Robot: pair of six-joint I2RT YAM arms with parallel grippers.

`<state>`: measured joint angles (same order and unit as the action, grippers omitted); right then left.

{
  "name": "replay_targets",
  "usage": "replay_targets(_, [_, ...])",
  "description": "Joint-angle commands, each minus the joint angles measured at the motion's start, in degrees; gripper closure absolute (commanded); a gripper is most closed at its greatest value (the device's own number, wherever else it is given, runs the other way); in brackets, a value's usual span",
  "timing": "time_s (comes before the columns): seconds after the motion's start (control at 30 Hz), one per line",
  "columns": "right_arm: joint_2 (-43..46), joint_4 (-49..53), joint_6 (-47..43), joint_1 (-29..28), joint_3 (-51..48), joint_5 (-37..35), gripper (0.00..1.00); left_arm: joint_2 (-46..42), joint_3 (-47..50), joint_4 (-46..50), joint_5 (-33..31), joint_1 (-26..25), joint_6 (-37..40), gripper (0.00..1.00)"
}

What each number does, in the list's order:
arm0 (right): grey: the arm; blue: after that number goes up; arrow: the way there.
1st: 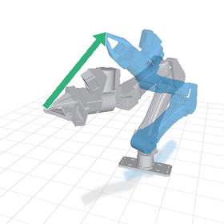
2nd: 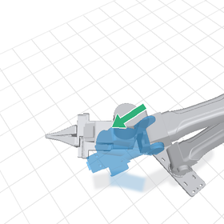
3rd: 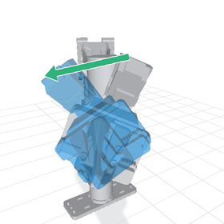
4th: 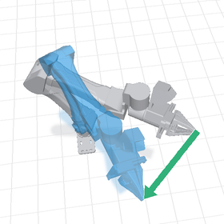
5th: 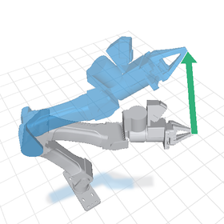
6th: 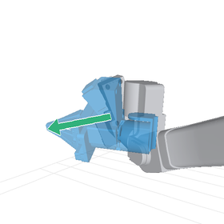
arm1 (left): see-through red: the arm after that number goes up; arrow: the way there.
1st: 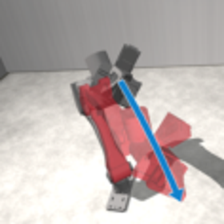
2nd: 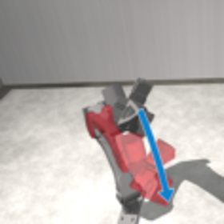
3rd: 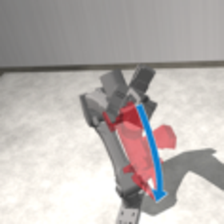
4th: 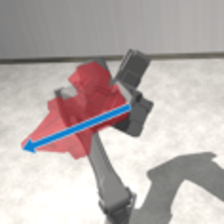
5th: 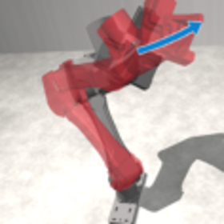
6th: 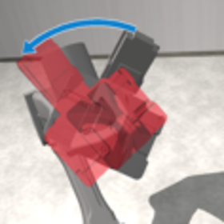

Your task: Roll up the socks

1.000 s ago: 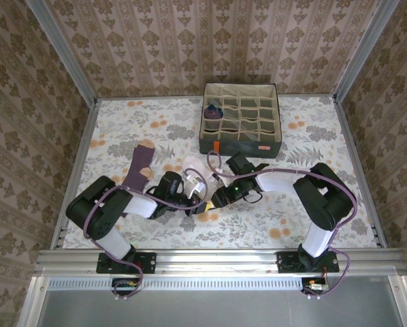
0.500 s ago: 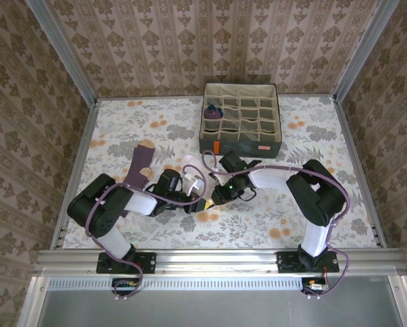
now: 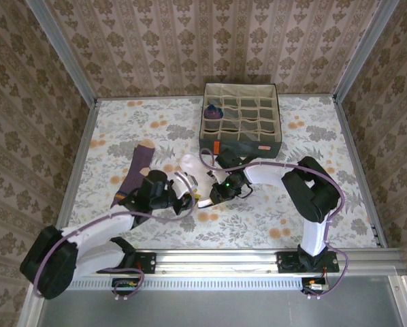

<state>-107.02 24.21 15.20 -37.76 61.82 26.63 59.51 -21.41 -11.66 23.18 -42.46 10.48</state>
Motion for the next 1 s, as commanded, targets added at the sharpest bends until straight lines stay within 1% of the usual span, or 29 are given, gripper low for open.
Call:
replay_targets(0.0, [-3.75,8.03,-0.21,0.66,-0.75,-3.63,0.83,-2.11,3.06,-2.7,-8.29,-5.38,12.25,0.83])
replay_targets(0.07, [-4.04,8.61,-0.61,0.84,-0.4,-3.26,0.83,-1.21,3.1,-4.51,-12.84,-8.42,15.11,0.86])
replay_targets(0.13, [-4.27,9.22,-0.87,1.08,-0.21,-2.86,0.83,1.02,2.09,-5.03,-16.07,-10.75,17.31,0.87])
replay_targets(0.23, [-4.43,9.86,-1.29,1.45,-0.3,-2.36,0.83,5.96,-0.92,-3.46,-18.23,-13.52,20.91,0.86])
replay_targets(0.37, [-4.09,10.85,-1.71,2.31,-0.85,-1.95,0.83,11.95,-6.51,2.8,-20.5,-16.68,27.21,0.86])
replay_targets(0.43, [-3.75,10.95,-1.76,2.84,-1.32,-1.3,0.83,14.57,-8.76,5.52,-21.15,-17.22,29.23,0.85])
replay_targets(0.53, [-3.15,11.11,-2.06,3.38,-2.05,-0.83,0.83,17.51,-9.57,5.29,-20.28,-17.22,30.78,0.85])
replay_targets(0.63, [-2.82,11.5,-2.36,3.72,-2.43,-0.46,0.83,19.69,-9.77,3.75,-19.5,-17.22,31.09,0.85])
replay_targets(0.8, [-2.79,11.99,-3.11,4.57,-3.07,0.26,0.83,21.51,-10.45,3.78,-18.06,-17.31,30.74,0.85])
replay_targets(0.87, [-2.85,12.26,-3.46,4.84,-3.27,0.53,0.83,22.32,-10.24,3.65,-18.4,-17.31,30.57,0.85])
replay_targets(0.97, [-2.88,12.61,-3.95,5.15,-3.37,0.74,0.83,23.96,-10.03,1.77,-19.21,-17.31,29.67,0.8])
